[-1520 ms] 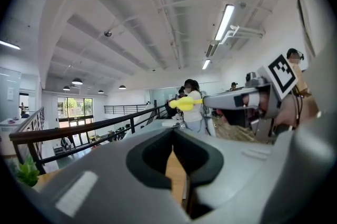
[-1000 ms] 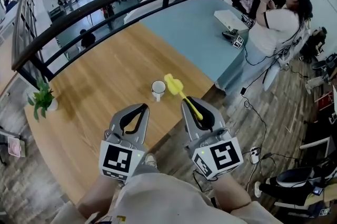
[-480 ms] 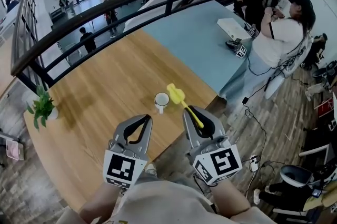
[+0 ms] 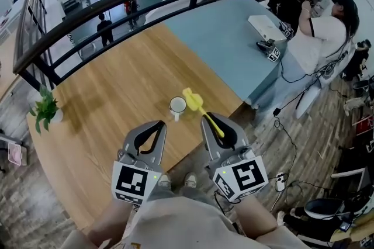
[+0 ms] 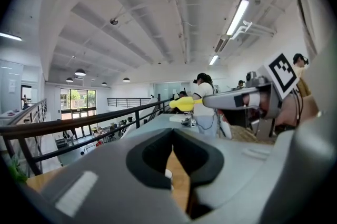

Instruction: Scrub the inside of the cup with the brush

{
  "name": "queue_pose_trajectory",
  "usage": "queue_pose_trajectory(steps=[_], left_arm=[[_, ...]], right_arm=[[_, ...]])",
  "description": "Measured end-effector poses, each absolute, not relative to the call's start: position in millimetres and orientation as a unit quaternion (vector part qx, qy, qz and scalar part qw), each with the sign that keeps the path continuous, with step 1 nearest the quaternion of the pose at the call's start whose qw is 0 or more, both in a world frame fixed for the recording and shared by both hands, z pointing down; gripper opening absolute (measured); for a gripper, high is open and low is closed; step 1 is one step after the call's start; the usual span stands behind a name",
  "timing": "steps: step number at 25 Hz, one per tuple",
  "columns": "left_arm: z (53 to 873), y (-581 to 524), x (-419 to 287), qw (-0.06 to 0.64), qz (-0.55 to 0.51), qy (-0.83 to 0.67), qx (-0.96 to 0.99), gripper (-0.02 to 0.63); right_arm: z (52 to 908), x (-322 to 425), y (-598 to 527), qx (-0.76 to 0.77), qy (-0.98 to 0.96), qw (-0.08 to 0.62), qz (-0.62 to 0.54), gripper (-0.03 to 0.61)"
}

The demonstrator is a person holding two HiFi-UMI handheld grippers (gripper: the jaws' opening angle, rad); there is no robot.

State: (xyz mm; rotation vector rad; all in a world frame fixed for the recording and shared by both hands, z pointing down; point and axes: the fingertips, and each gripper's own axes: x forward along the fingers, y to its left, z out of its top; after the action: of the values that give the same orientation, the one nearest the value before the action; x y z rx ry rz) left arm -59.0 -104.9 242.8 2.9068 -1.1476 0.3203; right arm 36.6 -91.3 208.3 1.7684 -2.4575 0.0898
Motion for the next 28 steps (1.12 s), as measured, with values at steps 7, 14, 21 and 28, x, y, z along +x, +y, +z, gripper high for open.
queue_pose_trajectory(steps=[7,14,21,28], left_arm=[[247,-113,-41,0.024,0.098,-0.376,0.921,0.003],[267,-131,-30,0.016,0.120,-0.384,0.915,0.023],[311,-158,-13,0.026,0.169,-0.378,0.910,0.075],[354,-190,-6,0.046,0.193,-0.379,0.904,0.077]], right_arm=[[219,55,-103,0.575,-0.816,0.052,0.046,0.034],[249,66,-119,0.570,-0.815,0.062,0.077,0.034],[281,77,-151,0.564,-0.817,0.077,0.093,0.034],[329,82,-190,0.563,-0.811,0.096,0.127,0.034]])
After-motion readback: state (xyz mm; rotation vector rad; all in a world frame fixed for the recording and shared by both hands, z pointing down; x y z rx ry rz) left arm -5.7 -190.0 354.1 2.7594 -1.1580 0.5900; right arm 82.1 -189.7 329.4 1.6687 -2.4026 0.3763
